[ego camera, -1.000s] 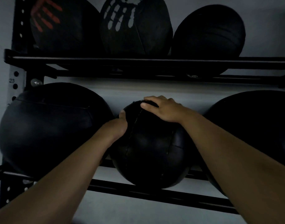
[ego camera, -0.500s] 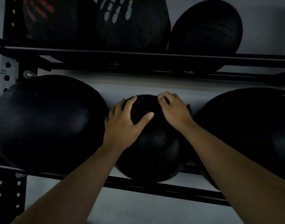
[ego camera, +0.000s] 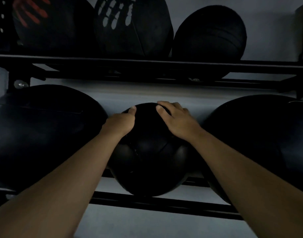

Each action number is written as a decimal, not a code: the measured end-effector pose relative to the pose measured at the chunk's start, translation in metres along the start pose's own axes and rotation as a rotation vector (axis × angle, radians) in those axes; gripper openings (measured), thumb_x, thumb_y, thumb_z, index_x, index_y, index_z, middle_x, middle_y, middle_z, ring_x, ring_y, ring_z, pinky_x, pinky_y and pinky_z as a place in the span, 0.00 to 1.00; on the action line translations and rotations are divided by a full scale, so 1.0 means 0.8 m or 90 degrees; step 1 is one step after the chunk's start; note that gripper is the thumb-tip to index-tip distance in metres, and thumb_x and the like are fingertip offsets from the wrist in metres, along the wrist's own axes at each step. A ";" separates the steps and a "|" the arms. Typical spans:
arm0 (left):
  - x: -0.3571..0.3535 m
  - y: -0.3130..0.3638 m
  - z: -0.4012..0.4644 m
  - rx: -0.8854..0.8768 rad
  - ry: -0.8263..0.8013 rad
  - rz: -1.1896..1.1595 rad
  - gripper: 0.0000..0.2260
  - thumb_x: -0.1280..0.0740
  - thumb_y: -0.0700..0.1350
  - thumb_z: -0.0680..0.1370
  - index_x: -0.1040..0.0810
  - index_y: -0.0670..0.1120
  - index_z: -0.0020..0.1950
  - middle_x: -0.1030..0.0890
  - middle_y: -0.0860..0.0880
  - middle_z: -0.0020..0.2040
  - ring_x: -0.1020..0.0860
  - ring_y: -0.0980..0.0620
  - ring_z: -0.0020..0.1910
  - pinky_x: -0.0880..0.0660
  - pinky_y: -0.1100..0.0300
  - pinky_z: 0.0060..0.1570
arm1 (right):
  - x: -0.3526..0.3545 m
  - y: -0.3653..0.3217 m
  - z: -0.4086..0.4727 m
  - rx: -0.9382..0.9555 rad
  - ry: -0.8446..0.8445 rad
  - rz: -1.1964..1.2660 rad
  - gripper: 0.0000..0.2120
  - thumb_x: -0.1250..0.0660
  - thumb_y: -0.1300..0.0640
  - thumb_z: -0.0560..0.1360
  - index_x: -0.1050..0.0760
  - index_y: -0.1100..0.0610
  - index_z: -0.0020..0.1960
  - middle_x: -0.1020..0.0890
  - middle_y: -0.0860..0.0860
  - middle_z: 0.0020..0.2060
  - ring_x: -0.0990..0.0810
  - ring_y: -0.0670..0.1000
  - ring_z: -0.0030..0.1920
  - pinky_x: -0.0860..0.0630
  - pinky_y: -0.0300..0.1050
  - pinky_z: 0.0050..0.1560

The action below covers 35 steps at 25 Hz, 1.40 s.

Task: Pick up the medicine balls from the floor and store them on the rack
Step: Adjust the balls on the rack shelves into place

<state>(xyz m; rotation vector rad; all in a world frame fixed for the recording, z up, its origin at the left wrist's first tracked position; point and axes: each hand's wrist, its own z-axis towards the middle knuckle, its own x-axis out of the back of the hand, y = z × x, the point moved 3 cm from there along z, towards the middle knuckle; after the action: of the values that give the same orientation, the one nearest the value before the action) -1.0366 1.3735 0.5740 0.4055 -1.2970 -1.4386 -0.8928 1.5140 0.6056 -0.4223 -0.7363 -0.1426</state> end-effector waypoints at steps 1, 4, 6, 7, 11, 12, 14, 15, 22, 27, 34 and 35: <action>-0.001 0.001 -0.004 -0.013 0.022 0.022 0.42 0.50 0.72 0.83 0.36 0.42 0.85 0.34 0.38 0.84 0.33 0.35 0.81 0.35 0.44 0.80 | -0.001 0.000 0.003 -0.003 -0.009 -0.016 0.26 0.51 0.34 0.84 0.36 0.38 0.80 0.32 0.49 0.79 0.35 0.59 0.78 0.37 0.61 0.78; -0.013 0.006 -0.031 -0.154 0.080 0.042 0.40 0.44 0.76 0.78 0.37 0.56 0.85 0.38 0.45 0.85 0.39 0.38 0.84 0.39 0.37 0.82 | -0.004 0.004 -0.013 -0.008 0.051 0.064 0.26 0.49 0.35 0.84 0.35 0.40 0.80 0.31 0.50 0.78 0.36 0.58 0.78 0.37 0.62 0.78; -0.014 -0.003 -0.046 -0.199 0.070 -0.004 0.42 0.38 0.79 0.72 0.36 0.63 0.82 0.35 0.49 0.84 0.35 0.41 0.83 0.35 0.39 0.80 | -0.005 0.020 -0.028 0.000 0.084 0.181 0.24 0.45 0.36 0.84 0.32 0.40 0.77 0.29 0.49 0.76 0.35 0.55 0.78 0.36 0.59 0.79; -0.014 -0.004 -0.047 -0.188 0.071 -0.016 0.41 0.36 0.78 0.72 0.35 0.63 0.82 0.34 0.48 0.83 0.34 0.41 0.82 0.33 0.42 0.79 | -0.006 0.030 -0.036 0.000 0.091 0.222 0.24 0.43 0.35 0.83 0.31 0.38 0.77 0.29 0.48 0.76 0.34 0.54 0.78 0.35 0.59 0.79; -0.010 0.006 -0.031 -0.173 0.084 0.027 0.38 0.35 0.76 0.74 0.32 0.60 0.80 0.27 0.47 0.77 0.26 0.41 0.75 0.29 0.48 0.66 | -0.010 0.037 -0.046 -0.076 0.077 0.246 0.30 0.44 0.27 0.78 0.38 0.33 0.78 0.33 0.51 0.78 0.36 0.58 0.80 0.34 0.61 0.78; -0.007 0.008 -0.023 -0.166 0.071 0.033 0.38 0.35 0.77 0.74 0.30 0.60 0.79 0.25 0.47 0.75 0.24 0.41 0.72 0.27 0.49 0.64 | -0.008 0.031 -0.042 -0.091 0.056 0.226 0.32 0.45 0.26 0.78 0.40 0.33 0.80 0.35 0.52 0.79 0.37 0.59 0.80 0.34 0.62 0.77; -0.003 0.016 0.000 -0.127 0.026 0.017 0.37 0.33 0.76 0.73 0.27 0.56 0.76 0.21 0.49 0.70 0.20 0.44 0.65 0.24 0.51 0.65 | -0.001 0.018 -0.030 -0.121 0.010 0.202 0.36 0.45 0.24 0.76 0.43 0.35 0.81 0.39 0.53 0.81 0.41 0.62 0.81 0.36 0.65 0.78; 0.000 0.023 0.012 -0.100 -0.005 0.007 0.37 0.32 0.75 0.73 0.24 0.54 0.75 0.19 0.49 0.69 0.18 0.45 0.62 0.22 0.50 0.67 | 0.003 0.012 -0.025 -0.129 -0.002 0.195 0.38 0.43 0.23 0.75 0.44 0.35 0.81 0.40 0.53 0.81 0.43 0.63 0.82 0.37 0.66 0.78; -0.010 0.021 0.009 -0.214 0.100 -0.029 0.29 0.36 0.71 0.78 0.17 0.54 0.69 0.17 0.51 0.69 0.20 0.48 0.69 0.26 0.47 0.73 | 0.000 0.016 -0.017 -0.091 0.074 0.176 0.30 0.43 0.26 0.76 0.30 0.37 0.73 0.30 0.50 0.74 0.35 0.60 0.77 0.31 0.59 0.72; -0.018 -0.004 -0.022 -0.351 0.126 -0.011 0.25 0.38 0.69 0.81 0.23 0.61 0.74 0.23 0.57 0.75 0.27 0.52 0.76 0.30 0.50 0.75 | -0.025 -0.001 -0.050 -0.095 0.094 0.023 0.37 0.52 0.27 0.79 0.44 0.41 0.84 0.42 0.53 0.84 0.44 0.64 0.83 0.45 0.71 0.79; -0.015 0.015 -0.007 -0.276 0.143 0.047 0.22 0.43 0.66 0.85 0.24 0.60 0.76 0.24 0.55 0.76 0.25 0.49 0.74 0.29 0.49 0.71 | -0.025 0.003 -0.057 0.119 0.109 -0.127 0.35 0.55 0.27 0.78 0.42 0.36 0.82 0.41 0.49 0.84 0.46 0.61 0.84 0.45 0.68 0.80; -0.014 0.017 -0.004 -0.244 0.141 0.045 0.25 0.44 0.68 0.84 0.25 0.60 0.77 0.25 0.53 0.77 0.26 0.47 0.75 0.30 0.44 0.75 | -0.021 0.003 -0.049 0.105 0.104 -0.118 0.35 0.54 0.27 0.78 0.42 0.36 0.82 0.41 0.49 0.84 0.46 0.61 0.84 0.45 0.68 0.80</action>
<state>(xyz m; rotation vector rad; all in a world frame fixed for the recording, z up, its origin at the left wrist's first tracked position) -1.0236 1.3841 0.5802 0.2502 -0.8279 -1.4964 -0.8803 1.4994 0.5676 -0.1820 -0.6203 -0.2848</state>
